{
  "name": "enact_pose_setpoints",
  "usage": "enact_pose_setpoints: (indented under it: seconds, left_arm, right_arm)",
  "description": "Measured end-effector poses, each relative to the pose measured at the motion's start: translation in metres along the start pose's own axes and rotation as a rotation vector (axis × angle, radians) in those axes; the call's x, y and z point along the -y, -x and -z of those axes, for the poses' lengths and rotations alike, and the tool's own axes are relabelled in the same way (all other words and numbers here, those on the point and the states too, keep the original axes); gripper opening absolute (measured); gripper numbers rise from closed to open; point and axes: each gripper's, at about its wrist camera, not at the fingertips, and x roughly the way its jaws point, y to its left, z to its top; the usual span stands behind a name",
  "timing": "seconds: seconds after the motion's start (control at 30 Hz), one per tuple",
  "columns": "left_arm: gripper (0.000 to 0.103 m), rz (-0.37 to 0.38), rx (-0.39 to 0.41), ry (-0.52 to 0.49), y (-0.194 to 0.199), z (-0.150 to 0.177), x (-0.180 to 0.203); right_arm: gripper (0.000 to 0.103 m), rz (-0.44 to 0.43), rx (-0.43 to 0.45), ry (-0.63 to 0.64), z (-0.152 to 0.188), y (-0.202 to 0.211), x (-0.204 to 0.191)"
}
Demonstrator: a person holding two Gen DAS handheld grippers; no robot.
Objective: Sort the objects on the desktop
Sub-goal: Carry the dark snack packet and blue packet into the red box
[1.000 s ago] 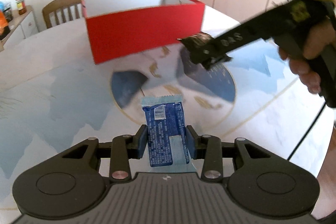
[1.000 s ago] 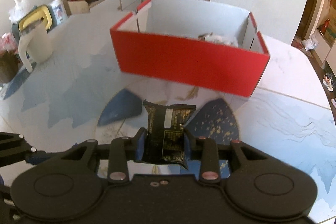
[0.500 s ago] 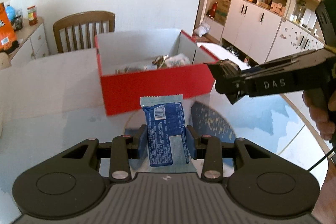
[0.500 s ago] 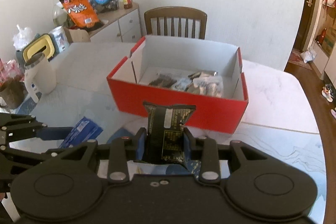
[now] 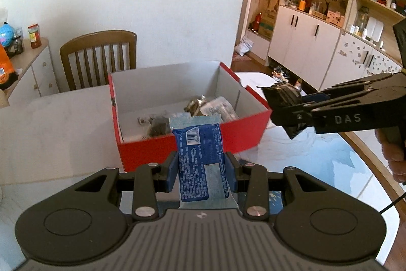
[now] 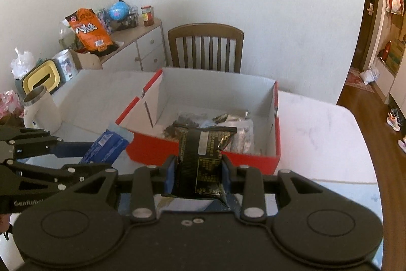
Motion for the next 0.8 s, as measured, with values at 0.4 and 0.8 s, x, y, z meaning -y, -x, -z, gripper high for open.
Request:
enact_pose_setpoints:
  seconds: [0.4, 0.8]
  left_arm:
    - [0.037, -0.038, 0.0, -0.003, -0.03, -0.037, -0.016]
    - [0.037, -0.092, -0.016, 0.003, -0.074, -0.075, -0.03]
  right_arm:
    - [0.034, -0.029, 0.015, 0.036, -0.029, -0.023, 0.013]
    - [0.034, -0.042, -0.003, 0.064, -0.048, -0.059, 0.029]
